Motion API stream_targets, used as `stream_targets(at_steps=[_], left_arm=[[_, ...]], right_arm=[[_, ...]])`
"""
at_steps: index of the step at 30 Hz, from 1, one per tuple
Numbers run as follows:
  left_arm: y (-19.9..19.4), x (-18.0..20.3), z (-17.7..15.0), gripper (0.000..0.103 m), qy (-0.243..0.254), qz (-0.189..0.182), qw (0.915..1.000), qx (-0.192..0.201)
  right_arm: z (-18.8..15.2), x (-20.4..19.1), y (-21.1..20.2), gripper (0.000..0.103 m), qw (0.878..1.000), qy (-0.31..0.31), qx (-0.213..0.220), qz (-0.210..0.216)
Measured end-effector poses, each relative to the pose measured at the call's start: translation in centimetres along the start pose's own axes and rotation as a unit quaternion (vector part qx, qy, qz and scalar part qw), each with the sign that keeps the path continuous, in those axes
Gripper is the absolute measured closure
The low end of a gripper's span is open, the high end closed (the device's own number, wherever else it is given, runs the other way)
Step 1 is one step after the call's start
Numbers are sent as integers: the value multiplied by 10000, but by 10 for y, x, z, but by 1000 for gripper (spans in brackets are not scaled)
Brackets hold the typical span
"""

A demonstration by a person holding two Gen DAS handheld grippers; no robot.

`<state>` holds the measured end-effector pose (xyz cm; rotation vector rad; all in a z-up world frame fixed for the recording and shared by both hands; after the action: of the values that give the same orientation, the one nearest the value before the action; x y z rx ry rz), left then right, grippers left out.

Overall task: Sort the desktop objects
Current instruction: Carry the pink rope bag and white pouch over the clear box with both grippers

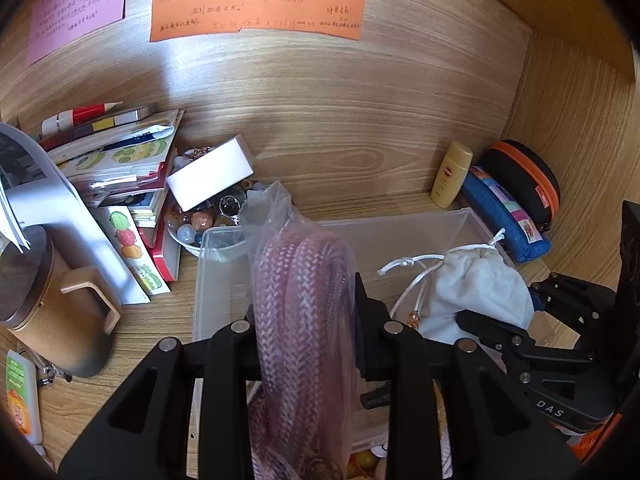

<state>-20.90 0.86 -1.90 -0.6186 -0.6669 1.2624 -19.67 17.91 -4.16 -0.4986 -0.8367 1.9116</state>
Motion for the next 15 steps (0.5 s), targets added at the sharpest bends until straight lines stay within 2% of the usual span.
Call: stream_targets(at_steps=[7, 15], left_arm=[[11, -1, 4, 72, -14, -71, 9995, -307], [20, 4, 4, 56, 120, -14, 9987, -494]], right_arm=[[0, -2, -1, 69, 10000, -40, -1, -10], [-1, -2, -2, 65, 10000, -23, -46, 19]])
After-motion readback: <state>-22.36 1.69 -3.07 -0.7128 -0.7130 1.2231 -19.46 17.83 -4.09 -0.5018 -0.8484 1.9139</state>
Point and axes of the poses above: each gripper's, at about its wrist camera, not at the fingertips, and y roughly the way its jaws point, x to its right, z to its top, the point moved 3 cm from there along y, roughly the way its jaws point, and after that the axes turned 6 degrees about -x, right-handed, at the moved point
